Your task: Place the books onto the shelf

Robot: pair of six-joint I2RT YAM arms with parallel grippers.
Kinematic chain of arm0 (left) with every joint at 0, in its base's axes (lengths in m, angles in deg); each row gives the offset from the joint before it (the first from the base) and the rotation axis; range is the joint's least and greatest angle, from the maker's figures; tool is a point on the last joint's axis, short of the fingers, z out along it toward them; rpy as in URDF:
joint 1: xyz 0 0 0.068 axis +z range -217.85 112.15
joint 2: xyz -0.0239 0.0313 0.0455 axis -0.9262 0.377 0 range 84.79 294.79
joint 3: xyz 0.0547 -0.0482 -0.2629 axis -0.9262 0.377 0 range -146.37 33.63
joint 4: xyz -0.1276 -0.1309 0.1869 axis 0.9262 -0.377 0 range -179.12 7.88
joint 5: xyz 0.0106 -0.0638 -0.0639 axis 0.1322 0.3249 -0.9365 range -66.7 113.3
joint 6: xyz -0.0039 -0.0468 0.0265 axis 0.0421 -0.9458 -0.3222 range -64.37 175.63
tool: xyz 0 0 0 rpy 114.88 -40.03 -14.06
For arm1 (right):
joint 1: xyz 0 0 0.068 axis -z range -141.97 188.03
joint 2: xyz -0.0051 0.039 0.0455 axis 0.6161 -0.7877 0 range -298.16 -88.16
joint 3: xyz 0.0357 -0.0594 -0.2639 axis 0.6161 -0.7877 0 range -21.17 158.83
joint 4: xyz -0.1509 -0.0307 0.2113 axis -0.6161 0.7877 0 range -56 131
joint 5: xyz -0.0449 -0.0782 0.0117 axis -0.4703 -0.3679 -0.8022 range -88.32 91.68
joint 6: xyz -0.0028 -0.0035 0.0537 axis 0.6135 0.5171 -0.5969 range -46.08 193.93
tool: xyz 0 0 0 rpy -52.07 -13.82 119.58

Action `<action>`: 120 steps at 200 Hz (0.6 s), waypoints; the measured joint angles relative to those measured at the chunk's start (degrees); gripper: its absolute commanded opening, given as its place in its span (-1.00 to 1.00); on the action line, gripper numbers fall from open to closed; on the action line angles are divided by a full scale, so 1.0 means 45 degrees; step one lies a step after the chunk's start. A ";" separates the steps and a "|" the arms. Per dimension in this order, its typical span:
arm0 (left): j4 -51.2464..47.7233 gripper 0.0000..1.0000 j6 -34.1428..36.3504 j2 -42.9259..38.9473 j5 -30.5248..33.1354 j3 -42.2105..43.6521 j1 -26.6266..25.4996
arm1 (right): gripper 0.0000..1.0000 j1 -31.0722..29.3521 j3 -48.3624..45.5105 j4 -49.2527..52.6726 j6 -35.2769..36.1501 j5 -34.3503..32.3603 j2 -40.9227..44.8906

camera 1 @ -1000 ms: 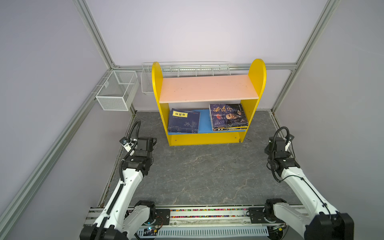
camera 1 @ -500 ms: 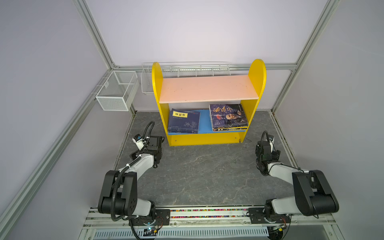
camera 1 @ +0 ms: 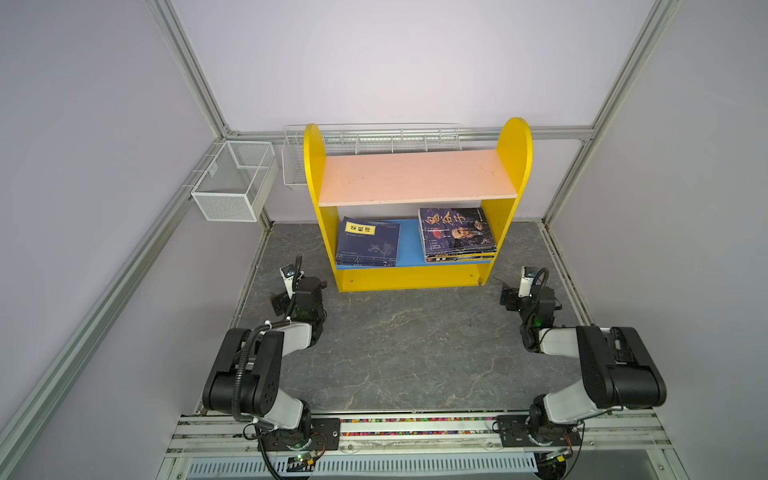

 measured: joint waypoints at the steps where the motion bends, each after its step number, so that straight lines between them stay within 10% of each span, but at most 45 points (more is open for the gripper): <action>1: 0.0015 0.97 0.0005 0.0000 -0.0024 0.0000 0.0000 | 0.76 -0.0005 0.0000 -0.0010 0.0000 0.0024 0.0000; 120: 0.2497 0.97 0.0690 0.0204 -0.4415 0.1433 0.1054 | 0.76 -0.0053 0.0000 -0.0073 0.0092 0.0622 0.0000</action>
